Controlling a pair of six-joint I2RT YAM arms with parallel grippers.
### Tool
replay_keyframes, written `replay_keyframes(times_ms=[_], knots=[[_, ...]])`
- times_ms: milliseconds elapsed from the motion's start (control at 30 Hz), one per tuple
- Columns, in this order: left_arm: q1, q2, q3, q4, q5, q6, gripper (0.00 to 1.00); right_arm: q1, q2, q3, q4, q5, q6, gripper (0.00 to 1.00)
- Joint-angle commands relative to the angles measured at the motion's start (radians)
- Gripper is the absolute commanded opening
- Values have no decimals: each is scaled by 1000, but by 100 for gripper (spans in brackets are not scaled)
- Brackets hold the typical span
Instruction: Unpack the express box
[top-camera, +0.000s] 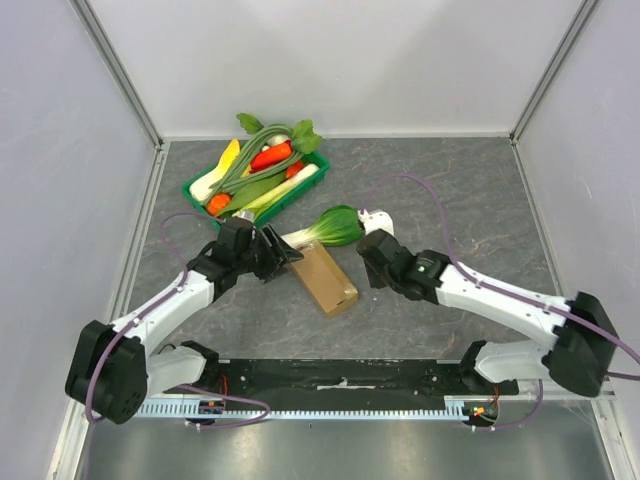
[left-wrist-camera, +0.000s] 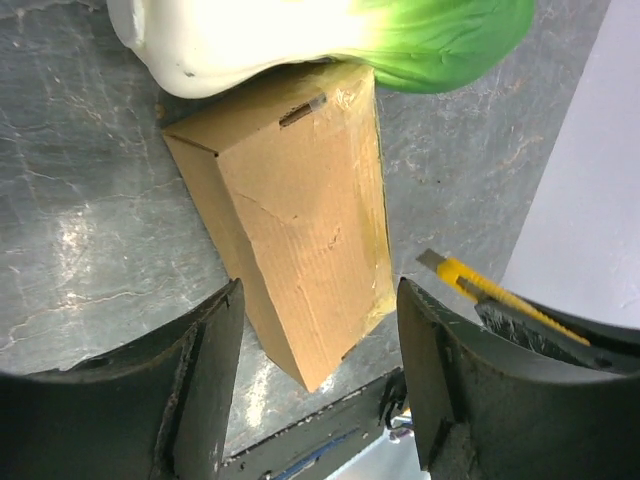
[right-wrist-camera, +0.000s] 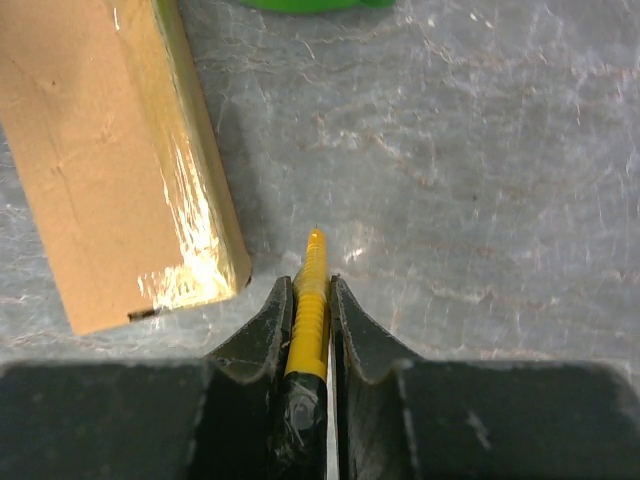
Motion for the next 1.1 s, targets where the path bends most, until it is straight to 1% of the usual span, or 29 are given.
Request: replay_keyframes(times_ms=[0, 67, 100, 133, 200, 233, 300, 333, 433, 533, 600, 633, 667, 700, 733, 767, 800, 833, 867, 967, 1000, 1067], knots=[[5, 9, -33, -20, -63, 91, 67, -24, 140, 97, 150, -49, -184, 0], [5, 47, -34, 12, -52, 110, 67, -22, 165, 94, 186, -97, -217, 0], [5, 90, -30, 25, -46, 113, 66, -24, 174, 89, 216, -155, -225, 0], [5, 118, -20, 49, -41, 119, 65, -24, 179, 77, 223, -177, -231, 0], [5, 193, -5, 82, -11, 154, 63, -24, 173, 66, 227, -232, -232, 0], [3, 216, 16, 117, 32, 169, 62, -24, 164, 47, 227, -291, -220, 0], [-3, 273, 45, 135, 81, 219, 59, -21, 119, 17, 231, -347, -200, 0], [-7, 320, 78, 144, 120, 244, 55, -17, 98, -13, 228, -388, -185, 0], [-46, 379, 119, 167, 174, 286, 52, 12, 4, -78, 222, -445, -124, 0], [-79, 421, 157, 209, 226, 323, 53, 67, -57, -124, 217, -462, -59, 0], [-89, 438, 197, 200, 229, 338, 55, 97, -79, -130, 173, -404, -24, 0], [-89, 439, 207, 189, 189, 341, 56, 99, -85, -125, 144, -351, -18, 0], [-89, 422, 220, 116, 150, 347, 57, 99, -109, -118, 86, -277, -9, 0], [-89, 403, 234, 79, 101, 351, 59, 99, -125, -92, 54, -234, -7, 0], [-87, 380, 237, 44, -2, 343, 61, 101, -145, -72, 18, -203, -7, 0], [-86, 318, 239, 13, -47, 340, 62, 99, -183, -52, -41, -154, -9, 0], [-86, 282, 233, -47, -129, 335, 64, 101, -201, -9, -63, -137, -27, 0], [-87, 238, 227, -73, -166, 314, 66, 99, -221, 15, -86, -120, -38, 0], [-86, 157, 218, -98, -193, 306, 66, 98, -228, 38, -126, -94, -51, 0], [-87, 25, 173, -199, -259, 243, 66, 76, -192, 109, -148, 10, -113, 0], [-87, -58, 146, -266, -282, 204, 66, 38, -171, 132, -142, 27, -133, 0], [-87, -133, 94, -318, -276, 171, 63, -25, -94, 148, -79, 36, -194, 0]])
